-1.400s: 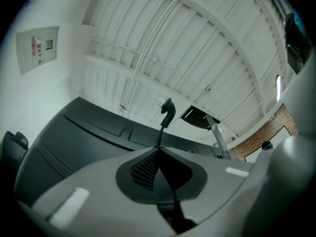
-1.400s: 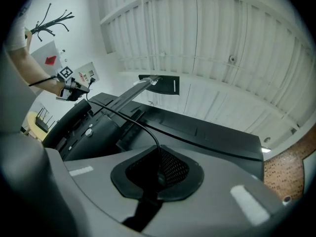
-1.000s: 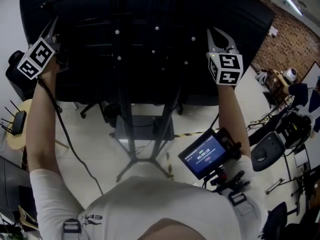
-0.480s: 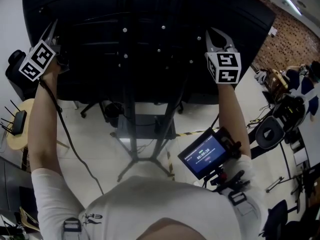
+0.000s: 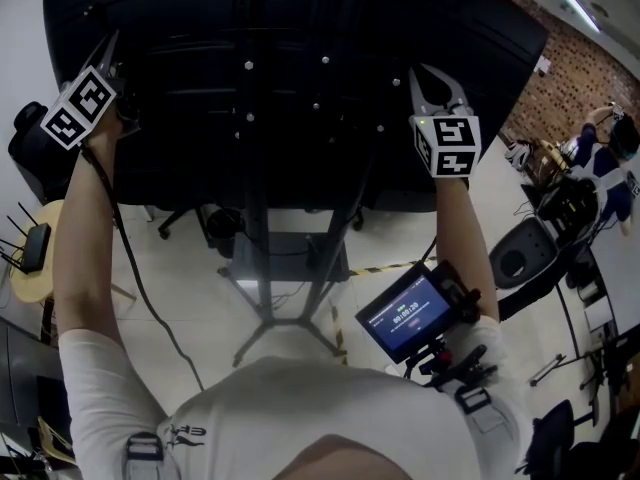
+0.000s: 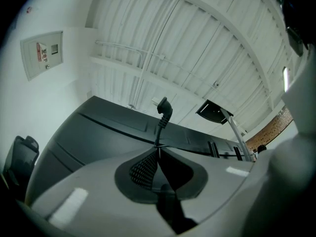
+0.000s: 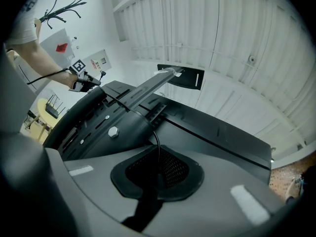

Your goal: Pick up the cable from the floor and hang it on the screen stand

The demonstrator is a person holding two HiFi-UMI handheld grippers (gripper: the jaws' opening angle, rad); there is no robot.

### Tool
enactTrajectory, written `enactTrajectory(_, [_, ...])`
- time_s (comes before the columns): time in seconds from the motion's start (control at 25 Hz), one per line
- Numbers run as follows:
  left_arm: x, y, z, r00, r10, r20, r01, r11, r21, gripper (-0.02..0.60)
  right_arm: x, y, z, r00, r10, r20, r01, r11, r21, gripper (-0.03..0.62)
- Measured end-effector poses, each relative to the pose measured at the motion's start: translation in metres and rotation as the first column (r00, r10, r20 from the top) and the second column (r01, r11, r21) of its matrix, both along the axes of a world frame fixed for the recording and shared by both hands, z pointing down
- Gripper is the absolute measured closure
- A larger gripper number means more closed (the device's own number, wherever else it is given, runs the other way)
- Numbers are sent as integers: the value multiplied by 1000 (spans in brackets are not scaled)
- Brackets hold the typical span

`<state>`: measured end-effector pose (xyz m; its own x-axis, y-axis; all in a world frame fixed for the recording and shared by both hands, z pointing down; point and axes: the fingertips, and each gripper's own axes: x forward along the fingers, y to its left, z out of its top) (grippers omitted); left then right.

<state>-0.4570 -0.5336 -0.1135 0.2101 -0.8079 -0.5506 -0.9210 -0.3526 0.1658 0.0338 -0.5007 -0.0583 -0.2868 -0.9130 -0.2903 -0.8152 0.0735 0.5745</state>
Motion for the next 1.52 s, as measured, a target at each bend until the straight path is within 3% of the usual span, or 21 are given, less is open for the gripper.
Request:
enactTrajectory(0.48, [-6, -12, 8, 999, -36, -11, 36, 999, -9, 563, 5, 3, 13, 999, -18, 31, 19, 1000, -6, 553])
enactTrajectory(0.84, [-17, 14, 37, 997, -48, -66, 48, 999, -5, 563, 10, 9, 21, 998, -2, 60, 3, 1000, -12, 560])
enactTrajectory(1.08, [-14, 12, 68, 994, -57, -88, 55, 998, -27, 563, 16, -1, 29, 997, -4, 73, 6, 1000, -25, 560])
enactTrajectory(1.52, [3, 32, 146, 982, -51, -183, 32, 994, -104, 550, 23, 28, 39, 995, -12, 97, 13, 1000, -11, 562])
